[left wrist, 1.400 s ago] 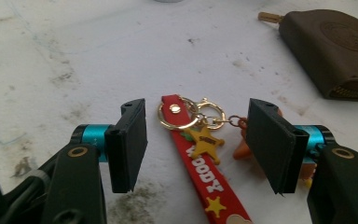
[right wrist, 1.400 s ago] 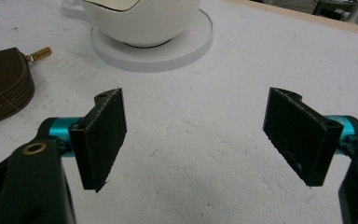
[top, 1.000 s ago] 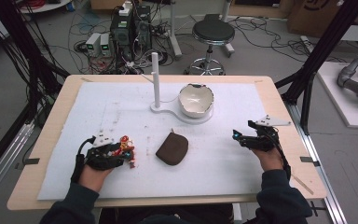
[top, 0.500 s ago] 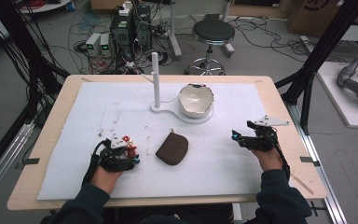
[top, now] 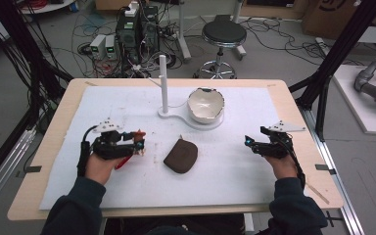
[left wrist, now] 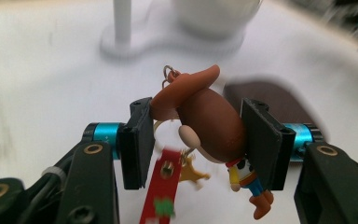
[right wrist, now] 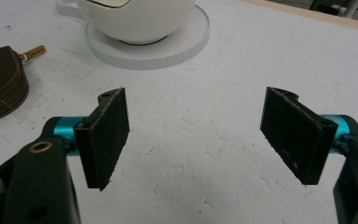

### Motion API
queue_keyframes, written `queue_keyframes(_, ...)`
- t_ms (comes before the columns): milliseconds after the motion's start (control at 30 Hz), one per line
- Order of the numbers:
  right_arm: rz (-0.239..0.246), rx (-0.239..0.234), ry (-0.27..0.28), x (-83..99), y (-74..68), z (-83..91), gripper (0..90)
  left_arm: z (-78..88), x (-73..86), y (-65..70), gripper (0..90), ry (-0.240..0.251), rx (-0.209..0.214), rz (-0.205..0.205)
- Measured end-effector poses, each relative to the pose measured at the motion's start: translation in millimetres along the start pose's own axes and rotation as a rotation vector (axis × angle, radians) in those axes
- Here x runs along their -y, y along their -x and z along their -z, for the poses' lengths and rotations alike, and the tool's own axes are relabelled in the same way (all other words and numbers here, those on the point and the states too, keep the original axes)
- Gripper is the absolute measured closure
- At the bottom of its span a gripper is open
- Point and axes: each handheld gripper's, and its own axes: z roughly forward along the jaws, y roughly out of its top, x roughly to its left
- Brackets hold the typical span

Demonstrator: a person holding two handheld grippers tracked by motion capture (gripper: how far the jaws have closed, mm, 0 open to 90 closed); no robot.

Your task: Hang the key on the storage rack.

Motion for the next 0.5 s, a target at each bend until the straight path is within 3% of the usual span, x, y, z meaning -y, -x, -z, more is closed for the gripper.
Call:
queue_keyframes(33,0.001,0.001,0.001,-0.3,-0.2,0.1,23.9,0.3,-5.7,-1.2,46.0,0.043,0.004,-0.027)
queue_keyframes(67,0.006,-0.001,-0.004,-0.7,-0.6,-0.2,23.9,0.0,-14.4,-2.9,46.0,0.116,-0.002,-0.048)
queue_keyframes(100,0.006,-0.001,-0.004,-0.7,-0.6,-0.2,23.9,0.0,-14.4,-2.9,46.0,0.116,-0.002,-0.048)
queue_keyframes(233,0.008,-0.002,-0.006,-0.8,-1.0,-1.8,23.9,0.1,-20.8,-3.8,46.0,0.239,-0.006,-0.095)
queue_keyframes(300,0.005,-0.003,-0.005,-0.7,-0.8,-1.9,23.9,0.4,-21.6,-5.9,46.0,0.296,0.008,-0.147)
queue_keyframes(367,0.006,-0.002,-0.005,-0.8,-0.5,-1.9,23.9,1.8,-24.7,-8.8,46.0,0.306,0.007,-0.166)
queue_keyframes(500,0.008,-0.004,-0.004,-1.2,-1.0,-2.0,23.9,4.7,-33.9,-13.1,45.9,0.311,0.016,-0.167)
